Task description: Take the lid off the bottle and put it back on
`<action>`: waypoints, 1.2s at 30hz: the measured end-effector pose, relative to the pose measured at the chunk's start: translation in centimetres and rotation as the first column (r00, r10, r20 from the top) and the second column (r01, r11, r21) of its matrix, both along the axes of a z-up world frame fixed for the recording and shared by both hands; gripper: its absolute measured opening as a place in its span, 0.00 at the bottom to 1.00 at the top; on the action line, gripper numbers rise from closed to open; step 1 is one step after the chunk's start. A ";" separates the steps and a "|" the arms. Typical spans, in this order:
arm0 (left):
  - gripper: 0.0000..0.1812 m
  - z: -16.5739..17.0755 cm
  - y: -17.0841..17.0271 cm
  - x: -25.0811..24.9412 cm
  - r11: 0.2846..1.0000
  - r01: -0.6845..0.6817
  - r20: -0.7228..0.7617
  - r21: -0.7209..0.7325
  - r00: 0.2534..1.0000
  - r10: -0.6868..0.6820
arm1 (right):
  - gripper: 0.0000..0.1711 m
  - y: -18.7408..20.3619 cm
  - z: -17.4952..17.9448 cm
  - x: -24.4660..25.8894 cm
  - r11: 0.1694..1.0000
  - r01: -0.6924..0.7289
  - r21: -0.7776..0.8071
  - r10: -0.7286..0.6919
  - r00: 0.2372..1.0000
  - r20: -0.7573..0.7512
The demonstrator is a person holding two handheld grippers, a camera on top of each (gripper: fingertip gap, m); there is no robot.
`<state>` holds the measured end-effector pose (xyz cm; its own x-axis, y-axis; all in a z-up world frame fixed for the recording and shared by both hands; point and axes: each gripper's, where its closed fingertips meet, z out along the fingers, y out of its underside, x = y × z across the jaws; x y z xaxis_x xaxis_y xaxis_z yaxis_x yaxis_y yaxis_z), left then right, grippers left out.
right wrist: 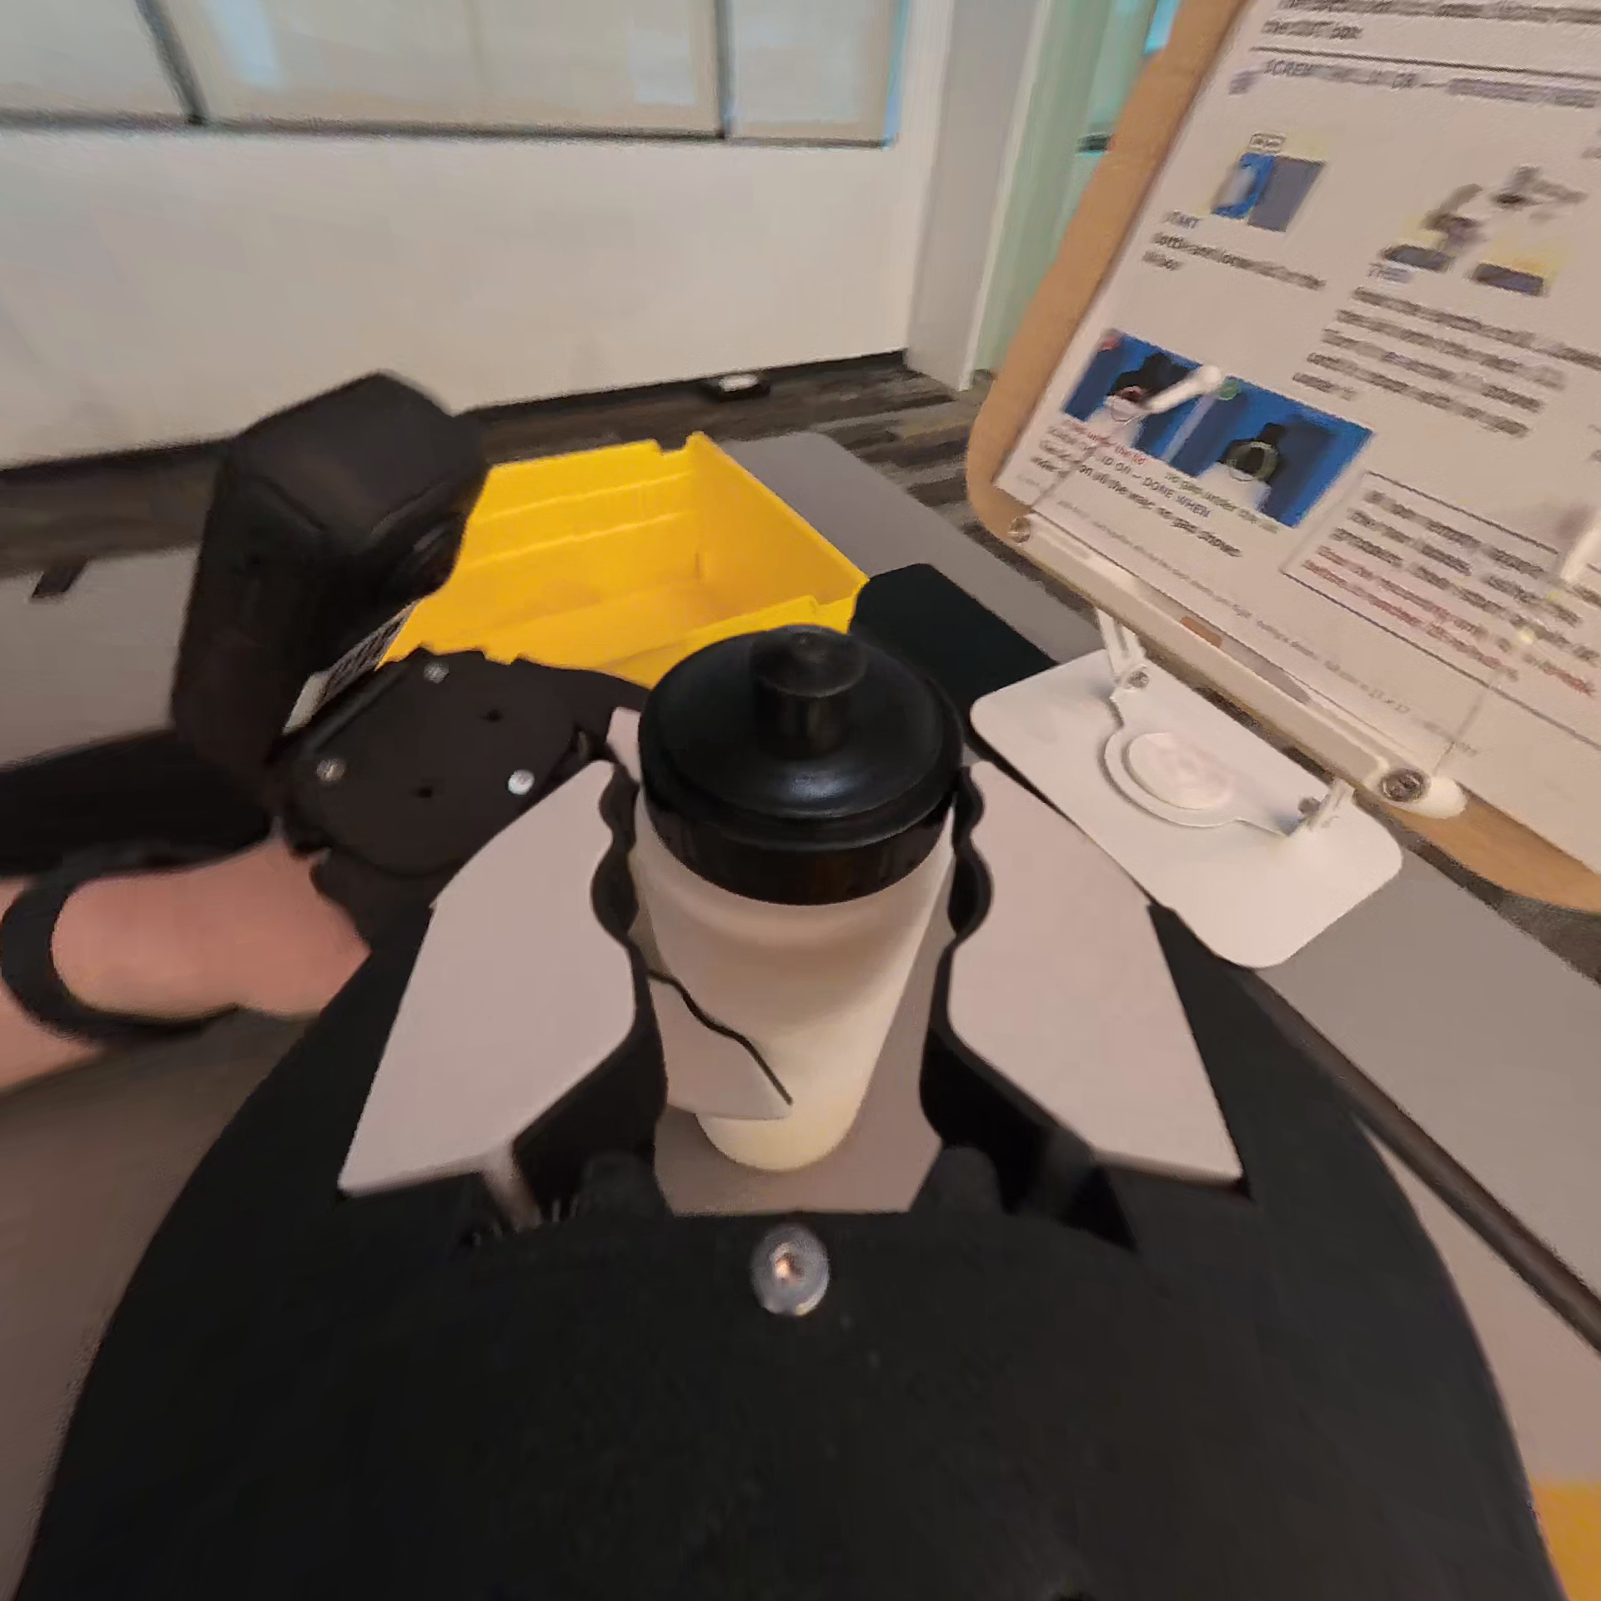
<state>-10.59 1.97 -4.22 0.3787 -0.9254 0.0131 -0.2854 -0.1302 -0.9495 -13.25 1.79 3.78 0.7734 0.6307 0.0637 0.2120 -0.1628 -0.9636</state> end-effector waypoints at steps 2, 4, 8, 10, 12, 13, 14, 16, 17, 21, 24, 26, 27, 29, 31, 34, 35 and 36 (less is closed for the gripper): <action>0.47 0.0 -0.5 0.2 0.998 0.067 0.004 -0.001 0.998 -0.067 | 0.47 -0.9 0.1 0.0 0.991 -0.129 -0.022 0.129 0.991 0.026; 0.47 0.0 -1.2 0.5 0.992 0.129 0.006 0.001 0.992 -0.129 | 0.47 -1.4 0.1 0.9 0.978 -0.206 -0.032 0.207 0.978 0.030; 0.47 0.0 -2.9 1.0 0.967 0.253 0.014 0.004 0.967 -0.253 | 0.46 -2.3 0.6 1.8 0.954 -0.301 0.007 0.301 0.954 0.012; 0.47 0.0 -3.8 1.4 0.955 0.297 0.017 0.007 0.955 -0.297 | 0.45 -3.0 0.5 0.8 0.931 -0.365 -0.012 0.365 0.931 -0.016; 0.47 0.0 -3.7 1.5 0.960 0.281 0.015 0.009 0.960 -0.281 | 0.43 -2.8 0.4 0.3 0.939 -0.344 0.015 0.343 0.939 0.032; 0.47 0.0 -3.4 1.5 0.966 0.259 0.017 0.009 0.966 -0.260 | 0.44 -2.5 0.2 0.3 0.947 -0.321 0.004 0.321 0.946 0.038; 0.47 0.0 -3.2 1.5 0.971 0.238 0.024 0.005 0.971 -0.238 | 0.44 -2.2 0.2 0.4 0.957 -0.291 -0.011 0.292 0.956 0.031; 0.47 0.1 -2.7 1.6 0.983 0.184 0.043 -0.012 0.982 -0.184 | 0.44 -1.5 0.3 0.5 0.976 -0.218 -0.016 0.218 0.976 0.021; 0.47 0.1 -2.4 1.6 0.989 0.149 0.049 -0.020 0.988 -0.147 | 0.44 -1.1 0.3 0.6 0.986 -0.168 -0.018 0.169 0.986 0.017; 0.47 0.1 -1.1 1.1 0.999 0.000 0.041 -0.035 0.999 0.001 | 0.44 0.2 0.5 0.4 0.997 0.069 0.033 -0.068 0.998 -0.010; 0.47 0.1 -0.9 0.9 1.000 -0.002 0.019 -0.014 1.000 0.002 | 0.44 0.3 0.5 0.3 0.992 0.106 0.064 -0.108 0.994 0.026; 0.47 0.0 -1.2 1.0 0.999 0.049 0.020 -0.013 0.999 -0.048 | 0.44 -0.1 0.5 0.3 0.999 0.017 0.032 -0.019 0.999 0.040; 0.47 0.0 -1.2 1.0 0.998 0.068 0.020 -0.014 0.997 -0.068 | 0.46 -0.5 0.8 0.4 0.999 -0.049 0.021 0.049 0.999 0.023; 0.47 0.0 -1.6 1.1 0.993 0.114 0.017 -0.008 0.993 -0.113 | 0.47 -1.2 1.5 1.2 0.989 -0.145 0.013 0.146 0.989 -0.012; 0.47 0.0 -2.0 1.2 0.987 0.160 0.015 0.003 0.987 -0.160 | 0.47 -1.6 2.0 2.0 0.978 -0.204 0.031 0.206 0.978 -0.043; 0.47 0.0 -2.6 1.3 0.976 0.217 0.025 0.006 0.976 -0.218 | 0.47 -2.4 1.3 1.8 0.953 -0.303 0.012 0.304 0.952 -0.045; 0.47 0.0 -2.8 1.3 0.972 0.236 0.028 0.007 0.971 -0.236 | 0.46 -2.5 0.7 1.5 0.946 -0.324 0.002 0.324 0.946 -0.010; 0.47 0.0 -3.1 1.4 0.968 0.250 0.030 0.008 0.968 -0.250 | 0.43 -2.4 0.3 1.4 0.949 -0.316 0.009 0.316 0.948 0.028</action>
